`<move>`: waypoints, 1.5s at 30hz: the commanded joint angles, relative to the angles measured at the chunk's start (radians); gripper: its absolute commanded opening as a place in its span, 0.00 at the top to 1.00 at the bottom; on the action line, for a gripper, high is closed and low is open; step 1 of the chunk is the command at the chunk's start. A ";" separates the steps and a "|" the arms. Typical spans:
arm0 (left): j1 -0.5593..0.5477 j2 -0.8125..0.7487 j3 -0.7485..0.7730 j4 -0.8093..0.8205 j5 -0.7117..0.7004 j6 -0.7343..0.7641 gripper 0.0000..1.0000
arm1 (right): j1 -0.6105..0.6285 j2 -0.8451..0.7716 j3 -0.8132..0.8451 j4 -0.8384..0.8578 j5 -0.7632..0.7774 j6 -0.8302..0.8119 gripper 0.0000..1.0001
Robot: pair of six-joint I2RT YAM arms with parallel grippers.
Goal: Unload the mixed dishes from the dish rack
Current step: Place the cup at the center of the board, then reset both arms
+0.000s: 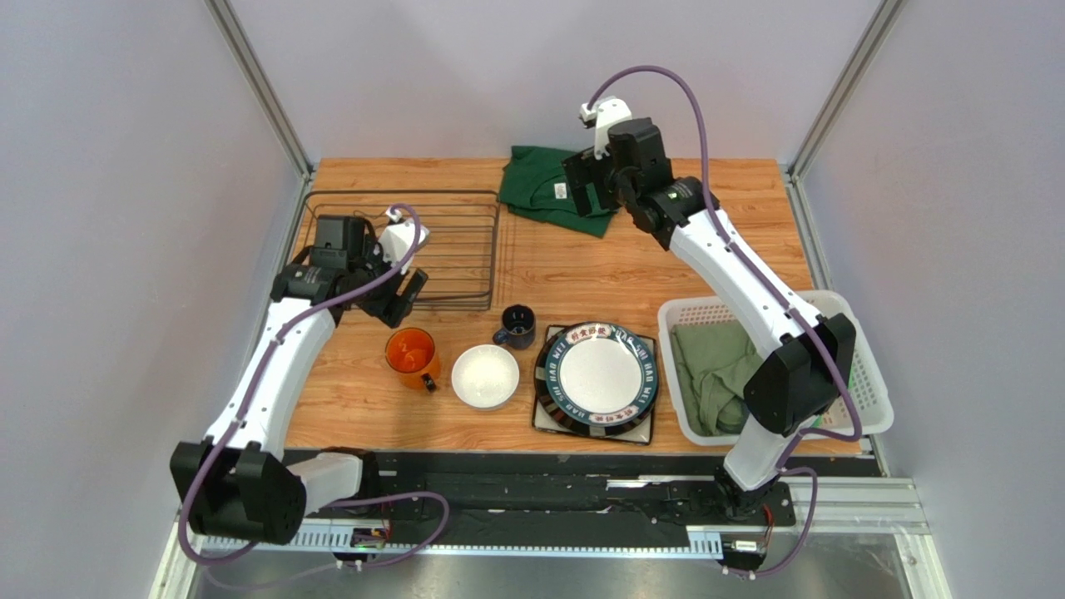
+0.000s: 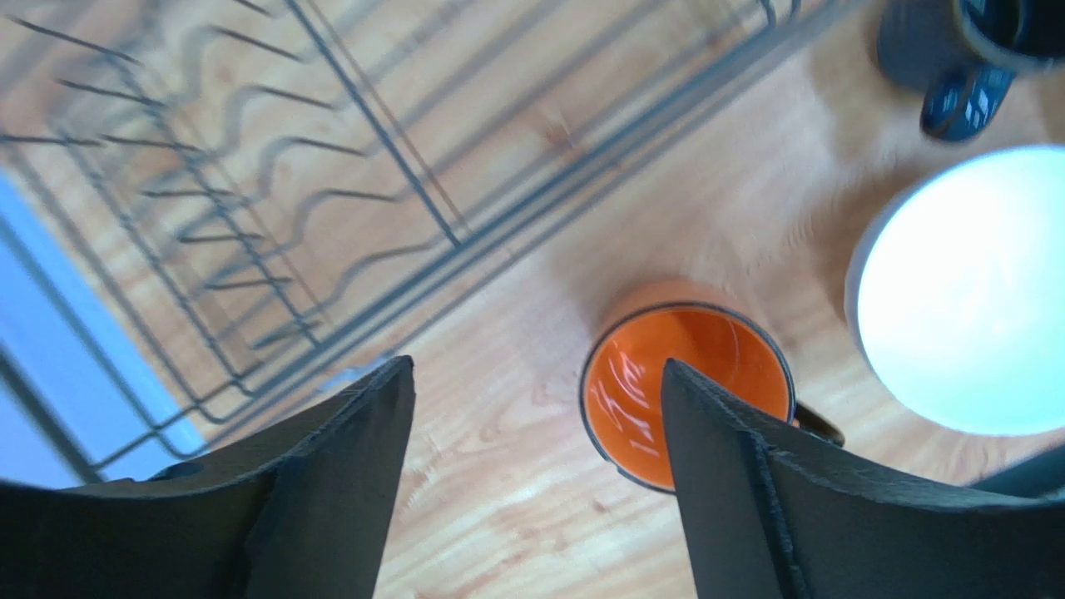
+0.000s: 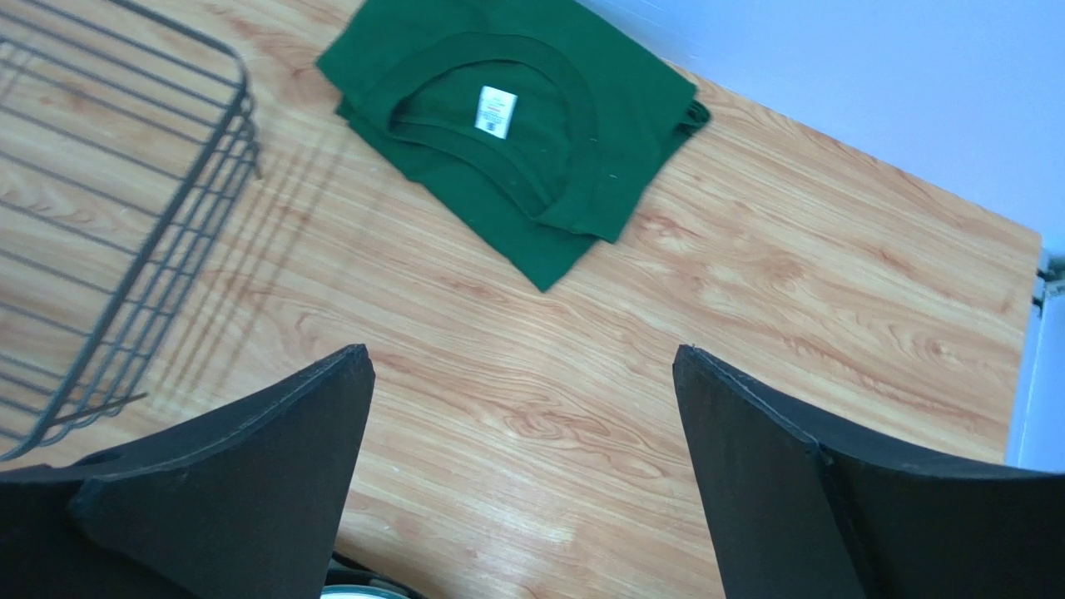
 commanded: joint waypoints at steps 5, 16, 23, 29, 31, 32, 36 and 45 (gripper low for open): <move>-0.002 -0.094 0.032 0.262 -0.045 -0.117 0.12 | -0.133 -0.178 -0.217 0.177 0.020 0.051 0.00; 0.056 -0.054 -0.005 0.630 -0.114 -0.229 0.06 | -0.251 -0.336 -0.485 0.349 0.019 0.009 0.00; 0.092 -0.046 -0.044 0.814 -0.116 -0.281 0.06 | -0.279 -0.411 -0.562 0.431 0.037 0.054 0.00; 0.092 -0.057 -0.086 0.937 -0.105 -0.305 0.05 | -0.279 -0.399 -0.538 0.426 0.130 0.038 0.00; 0.092 -0.063 -0.103 0.971 -0.100 -0.310 0.05 | -0.280 -0.392 -0.536 0.429 0.146 0.025 0.00; 0.092 -0.065 -0.109 0.987 -0.103 -0.315 0.05 | -0.279 -0.390 -0.535 0.429 0.161 0.026 0.00; 0.092 -0.069 -0.135 1.021 -0.111 -0.321 0.04 | -0.273 -0.396 -0.544 0.438 0.172 0.020 0.01; 0.092 -0.062 -0.140 1.024 -0.103 -0.324 0.04 | -0.248 -0.465 -0.601 0.503 0.181 -0.018 0.01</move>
